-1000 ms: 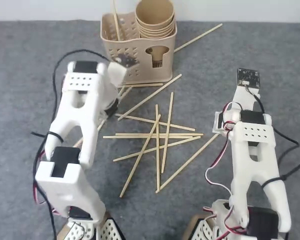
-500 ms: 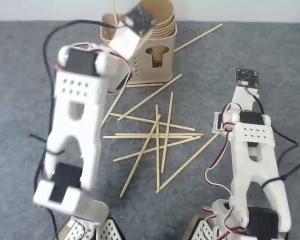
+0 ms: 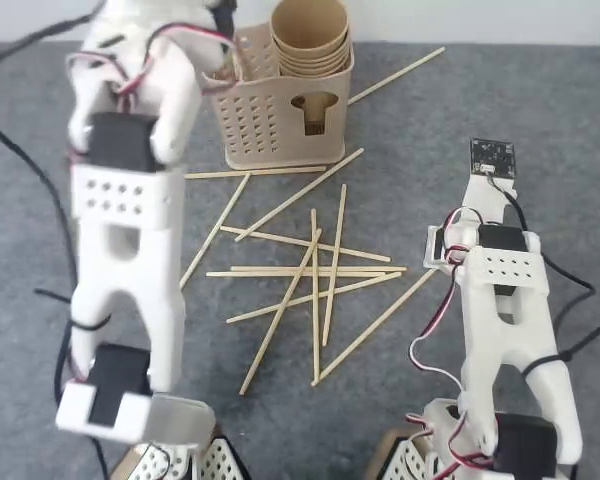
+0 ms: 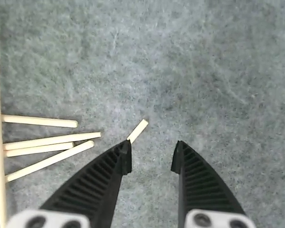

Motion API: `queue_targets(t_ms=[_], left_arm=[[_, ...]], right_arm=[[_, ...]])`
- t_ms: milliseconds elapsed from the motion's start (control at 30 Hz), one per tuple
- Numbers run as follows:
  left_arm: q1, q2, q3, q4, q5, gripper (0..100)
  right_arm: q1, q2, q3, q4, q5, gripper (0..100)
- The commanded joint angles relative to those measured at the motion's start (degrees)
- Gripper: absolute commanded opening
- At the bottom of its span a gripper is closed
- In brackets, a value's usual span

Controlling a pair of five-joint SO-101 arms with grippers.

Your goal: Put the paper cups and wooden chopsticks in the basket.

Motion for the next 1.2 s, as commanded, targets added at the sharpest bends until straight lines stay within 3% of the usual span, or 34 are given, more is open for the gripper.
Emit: queue_targets(t_ms=[0,167,533,667,800,1033,1167], left_arm=[[-1.58,2.11,2.07,-13.01,1.93,1],[-2.99,8.35,2.42,-16.79,1.93,1],[-3.69,19.6,2.33,-16.97,1.93,2],[-3.96,21.71,2.68,-16.35,1.93,14],[-5.63,20.4,2.33,-10.55,2.37,28],[-6.42,11.69,2.59,0.0,1.93,27],[-6.59,5.54,2.68,10.46,1.93,27]], right_arm=[[-0.4,-2.59,-0.35,-1.45,1.14,15.5],[-0.4,-2.59,-0.35,-1.45,1.14,15.5],[-0.4,-2.59,-0.35,-1.45,1.14,15.5],[-0.4,-2.59,-0.35,-1.45,1.14,15.5],[-0.4,-2.59,-0.35,-1.54,1.14,15.5],[-0.4,-2.42,-0.26,-2.68,1.23,15.5],[-0.4,-2.51,-0.26,-2.51,1.23,15.5]])
